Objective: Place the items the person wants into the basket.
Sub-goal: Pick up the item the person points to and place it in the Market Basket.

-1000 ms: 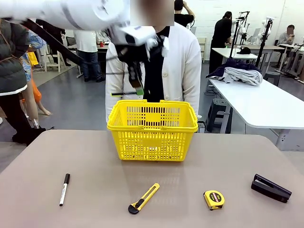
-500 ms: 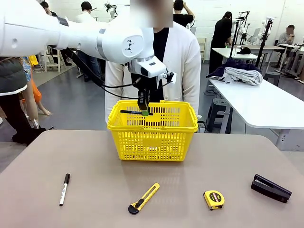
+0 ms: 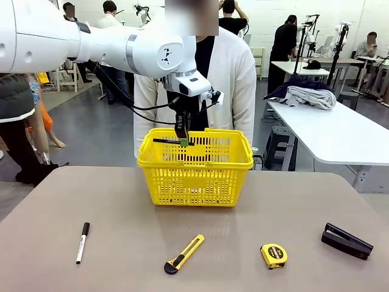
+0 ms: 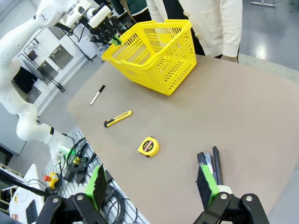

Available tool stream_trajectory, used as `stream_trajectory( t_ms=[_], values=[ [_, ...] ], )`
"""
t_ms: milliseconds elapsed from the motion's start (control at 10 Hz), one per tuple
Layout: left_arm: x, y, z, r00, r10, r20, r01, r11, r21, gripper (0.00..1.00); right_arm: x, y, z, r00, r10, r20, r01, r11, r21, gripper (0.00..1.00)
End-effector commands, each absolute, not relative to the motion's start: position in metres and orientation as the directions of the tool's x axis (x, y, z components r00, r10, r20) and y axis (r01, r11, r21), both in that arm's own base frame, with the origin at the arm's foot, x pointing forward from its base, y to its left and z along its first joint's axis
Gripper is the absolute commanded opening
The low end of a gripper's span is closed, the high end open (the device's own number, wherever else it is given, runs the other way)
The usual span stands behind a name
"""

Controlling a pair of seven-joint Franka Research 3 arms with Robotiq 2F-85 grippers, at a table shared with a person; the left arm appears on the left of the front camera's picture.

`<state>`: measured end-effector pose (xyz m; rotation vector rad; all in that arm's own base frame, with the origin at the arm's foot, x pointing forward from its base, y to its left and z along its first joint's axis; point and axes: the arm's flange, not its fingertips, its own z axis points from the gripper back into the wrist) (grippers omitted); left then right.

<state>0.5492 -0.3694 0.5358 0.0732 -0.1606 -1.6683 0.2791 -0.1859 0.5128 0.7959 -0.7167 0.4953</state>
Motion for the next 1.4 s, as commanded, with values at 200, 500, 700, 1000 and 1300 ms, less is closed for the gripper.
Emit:
stream_trajectory(
  t_ms=[200,500,700,1000,1300],
  values=[
    [0.549,-0.37,0.532,-0.104,-0.993,0.048,0.984,-0.095,0.153,0.0,0.281,-0.187,0.513,0.645,0.122,0.754,-0.655,0.597,0.464,1.0],
    [0.549,-0.37,0.532,-0.104,-0.993,0.048,0.984,-0.095,0.153,0.0,0.281,-0.187,0.513,0.645,0.122,0.754,-0.655,0.597,0.464,1.0],
    [0.549,-0.371,0.533,-0.107,-0.993,0.047,0.985,-0.099,0.144,0.11,0.281,-0.187,0.513,0.645,0.122,0.754,-0.655,0.597,0.464,1.0],
    [0.588,-0.374,0.501,-0.16,-0.985,0.064,0.982,-0.153,0.11,0.11,0.281,-0.187,0.513,0.645,0.122,0.754,-0.655,0.597,0.464,1.0],
    [0.626,-0.38,0.47,-0.147,-0.985,0.085,0.989,-0.145,0.03,0.11,0.281,-0.187,0.513,0.645,0.122,0.754,-0.655,0.597,0.464,1.0]
  ],
)
